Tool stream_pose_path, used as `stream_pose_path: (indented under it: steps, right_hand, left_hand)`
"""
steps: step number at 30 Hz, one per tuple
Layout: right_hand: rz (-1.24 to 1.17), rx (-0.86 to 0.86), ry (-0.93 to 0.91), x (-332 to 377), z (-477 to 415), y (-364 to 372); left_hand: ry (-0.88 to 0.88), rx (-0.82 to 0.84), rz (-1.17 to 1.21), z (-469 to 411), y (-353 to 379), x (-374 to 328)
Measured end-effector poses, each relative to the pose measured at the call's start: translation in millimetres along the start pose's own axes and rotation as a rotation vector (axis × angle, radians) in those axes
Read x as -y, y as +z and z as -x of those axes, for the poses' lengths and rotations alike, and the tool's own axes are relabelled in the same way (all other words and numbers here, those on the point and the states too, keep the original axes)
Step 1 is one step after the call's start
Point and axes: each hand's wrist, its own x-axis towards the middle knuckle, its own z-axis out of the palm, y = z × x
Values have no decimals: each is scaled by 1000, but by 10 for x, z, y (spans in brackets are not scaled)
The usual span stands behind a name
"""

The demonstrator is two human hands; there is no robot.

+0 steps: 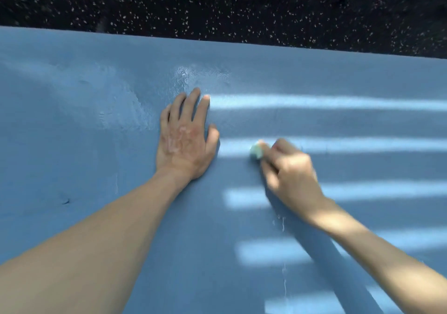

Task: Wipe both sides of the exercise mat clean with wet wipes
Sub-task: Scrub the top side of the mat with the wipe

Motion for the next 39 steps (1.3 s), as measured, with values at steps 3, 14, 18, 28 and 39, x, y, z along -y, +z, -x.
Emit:
stream_pose_path:
  steps: [3, 14, 18, 28, 39]
  right_hand:
    - [-19, 11, 67, 83, -46, 67]
    - [-2, 147, -86, 169, -434, 124]
    - [11, 44, -13, -222, -953, 16]
    - [30, -45, 105, -333, -1514, 11]
    - [-23, -5, 114, -269, -1816, 133]
  left_hand:
    - [-2, -6, 5, -9, 2, 9]
    - [-36, 9, 4, -21, -5, 14]
    - [-35, 13, 0, -35, -2, 15]
    - [-35, 31, -23, -45, 11, 22]
    - [-42, 50, -31, -36, -2, 18]
